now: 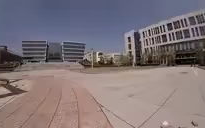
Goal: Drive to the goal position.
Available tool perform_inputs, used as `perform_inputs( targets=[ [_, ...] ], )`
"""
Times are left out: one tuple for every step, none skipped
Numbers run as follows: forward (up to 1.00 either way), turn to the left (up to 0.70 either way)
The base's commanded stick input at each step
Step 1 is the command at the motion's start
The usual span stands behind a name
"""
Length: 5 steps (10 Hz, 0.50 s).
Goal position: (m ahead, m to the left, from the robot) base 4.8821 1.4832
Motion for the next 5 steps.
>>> perform_inputs(
  targets=[
    [0.7,0.0],
    [0.7,0.0],
    [0.7,0.0],
    [0.7,0.0],
    [0.7,0.0]
  ],
)
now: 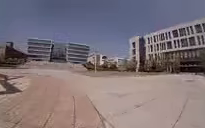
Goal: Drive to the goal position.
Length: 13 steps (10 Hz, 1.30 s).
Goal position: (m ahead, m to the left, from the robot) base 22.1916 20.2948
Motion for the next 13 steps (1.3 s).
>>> perform_inputs(
  targets=[
    [0.7,0.0],
    [0.7,0.0],
    [0.7,0.0],
    [0.7,0.0],
    [0.7,0.0],
    [0.7,0.05],
    [0.7,0.28],
    [0.7,0.31],
    [0.7,0.35],
    [0.7,0.35],
    [0.7,0.35],
    [0.7,0.26],
    [0.7,0.18]
  ],
)
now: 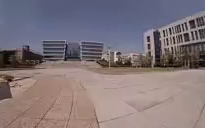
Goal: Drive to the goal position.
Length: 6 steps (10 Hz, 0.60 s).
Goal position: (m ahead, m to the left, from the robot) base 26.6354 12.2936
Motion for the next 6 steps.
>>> perform_inputs(
  targets=[
    [0.7,0.09],
    [0.7,0.0],
    [0.7,0.0],
    [0.7,0.0],
    [0.7,0.0],
    [0.7,0.0]
  ],
)
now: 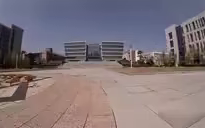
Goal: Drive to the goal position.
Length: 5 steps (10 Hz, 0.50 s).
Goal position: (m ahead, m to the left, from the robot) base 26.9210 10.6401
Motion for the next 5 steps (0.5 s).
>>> perform_inputs(
  targets=[
    [0.7,0.0],
    [0.7,0.0],
    [0.7,0.0],
    [0.7,0.0],
    [0.7,0.0]
  ],
)
